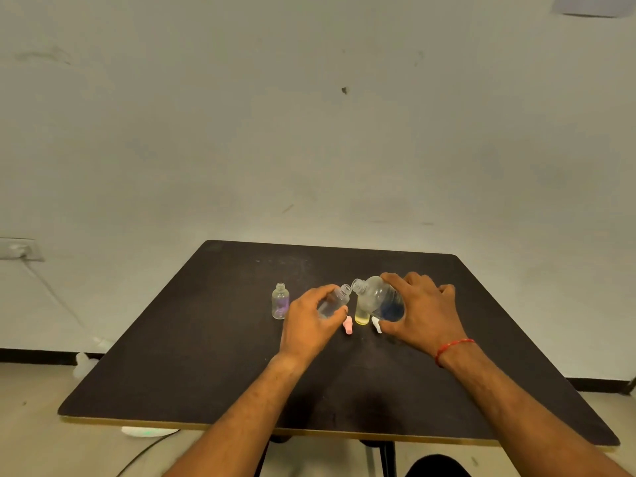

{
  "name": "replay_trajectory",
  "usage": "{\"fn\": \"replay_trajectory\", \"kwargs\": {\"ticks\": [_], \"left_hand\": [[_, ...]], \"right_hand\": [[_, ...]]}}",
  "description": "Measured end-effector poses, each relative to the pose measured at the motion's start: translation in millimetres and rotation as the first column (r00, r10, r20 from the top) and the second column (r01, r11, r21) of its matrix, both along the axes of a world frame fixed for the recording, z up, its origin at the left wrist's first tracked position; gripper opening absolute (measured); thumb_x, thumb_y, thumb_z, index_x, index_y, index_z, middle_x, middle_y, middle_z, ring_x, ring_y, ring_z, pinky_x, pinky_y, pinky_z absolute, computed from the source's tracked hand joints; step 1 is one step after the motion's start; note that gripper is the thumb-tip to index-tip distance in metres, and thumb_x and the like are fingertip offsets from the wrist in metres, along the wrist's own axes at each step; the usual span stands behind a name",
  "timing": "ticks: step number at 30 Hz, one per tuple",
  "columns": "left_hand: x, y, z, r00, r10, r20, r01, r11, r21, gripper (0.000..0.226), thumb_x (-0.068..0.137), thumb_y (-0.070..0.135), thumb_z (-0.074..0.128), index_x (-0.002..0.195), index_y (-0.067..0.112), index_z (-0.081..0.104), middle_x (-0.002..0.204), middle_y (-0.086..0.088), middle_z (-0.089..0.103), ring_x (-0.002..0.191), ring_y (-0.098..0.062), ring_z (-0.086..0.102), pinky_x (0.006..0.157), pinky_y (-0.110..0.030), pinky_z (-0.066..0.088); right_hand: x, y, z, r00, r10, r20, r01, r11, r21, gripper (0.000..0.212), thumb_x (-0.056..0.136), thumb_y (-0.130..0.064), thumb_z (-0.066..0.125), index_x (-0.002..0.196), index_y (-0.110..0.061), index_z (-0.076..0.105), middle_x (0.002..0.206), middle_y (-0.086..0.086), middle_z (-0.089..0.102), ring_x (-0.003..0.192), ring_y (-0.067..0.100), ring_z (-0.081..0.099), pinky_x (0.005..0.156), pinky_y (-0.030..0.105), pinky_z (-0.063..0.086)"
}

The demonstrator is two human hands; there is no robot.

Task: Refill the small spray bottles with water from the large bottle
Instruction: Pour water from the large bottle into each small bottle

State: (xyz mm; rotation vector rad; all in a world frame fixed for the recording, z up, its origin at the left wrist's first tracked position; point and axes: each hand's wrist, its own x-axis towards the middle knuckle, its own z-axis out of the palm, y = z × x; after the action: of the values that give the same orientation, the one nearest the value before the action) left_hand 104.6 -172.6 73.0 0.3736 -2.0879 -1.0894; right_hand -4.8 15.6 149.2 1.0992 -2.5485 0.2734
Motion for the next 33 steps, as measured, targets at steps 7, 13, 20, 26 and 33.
{"fn": "replay_trajectory", "kwargs": {"ticks": [7, 13, 20, 26, 33], "left_hand": [[7.9, -1.0, 0.9, 1.0, -0.009, -0.022, 0.008, 0.999, -0.053, 0.033, 0.085, 0.039, 0.076, 0.115, 0.047, 0.064, 0.106, 0.024, 0.066, 0.104, 0.013, 0.06, 0.08, -0.009, 0.052], [11.1, -1.8, 2.5, 1.0, -0.013, -0.018, 0.011, 0.995, -0.103, 0.029, 0.086, 0.043, 0.075, 0.114, 0.044, 0.067, 0.108, 0.022, 0.066, 0.104, 0.011, 0.061, 0.079, -0.003, 0.048], [10.8, -1.6, 4.3, 1.0, -0.018, -0.009, 0.017, 0.994, -0.111, 0.029, 0.087, 0.042, 0.075, 0.116, 0.04, 0.069, 0.111, 0.018, 0.068, 0.102, 0.007, 0.062, 0.082, -0.006, 0.049], [12.9, -1.3, 6.5, 1.0, -0.024, -0.013, 0.022, 0.994, -0.11, 0.029, 0.087, 0.043, 0.073, 0.115, 0.04, 0.069, 0.109, 0.017, 0.069, 0.103, 0.0, 0.064, 0.086, -0.014, 0.053], [11.6, -1.7, 6.6, 1.0, -0.012, -0.012, 0.01, 0.994, -0.105, 0.032, 0.088, 0.037, 0.076, 0.12, 0.034, 0.071, 0.112, 0.015, 0.07, 0.105, -0.003, 0.065, 0.09, -0.019, 0.056]], "right_hand": [[1.9, -1.1, 3.3, 0.998, 0.02, -0.056, -0.016, 0.998, 0.062, 0.079, 0.074, -0.064, 0.066, 0.142, -0.044, 0.032, 0.116, -0.007, 0.049, 0.111, 0.013, 0.045, 0.093, 0.04, 0.03], [-0.6, -1.3, 11.9, 0.993, 0.024, -0.117, -0.011, 0.994, 0.11, 0.08, 0.074, -0.06, 0.069, 0.142, -0.044, 0.032, 0.119, -0.006, 0.048, 0.114, 0.015, 0.043, 0.093, 0.041, 0.03], [-3.1, -3.9, 20.0, 0.985, 0.037, -0.168, -0.01, 0.988, 0.154, 0.079, 0.071, -0.054, 0.071, 0.14, -0.046, 0.033, 0.115, -0.006, 0.047, 0.113, 0.016, 0.042, 0.093, 0.044, 0.029], [-2.4, -5.4, 26.7, 0.976, 0.073, -0.205, -0.04, 0.986, 0.16, 0.072, 0.071, -0.051, 0.069, 0.136, -0.046, 0.038, 0.109, -0.005, 0.046, 0.109, 0.017, 0.043, 0.09, 0.045, 0.03], [-2.0, -6.1, 32.0, 0.968, 0.099, -0.23, -0.062, 0.985, 0.163, 0.071, 0.069, -0.052, 0.07, 0.134, -0.044, 0.042, 0.109, -0.004, 0.048, 0.108, 0.018, 0.043, 0.089, 0.044, 0.03]]}}
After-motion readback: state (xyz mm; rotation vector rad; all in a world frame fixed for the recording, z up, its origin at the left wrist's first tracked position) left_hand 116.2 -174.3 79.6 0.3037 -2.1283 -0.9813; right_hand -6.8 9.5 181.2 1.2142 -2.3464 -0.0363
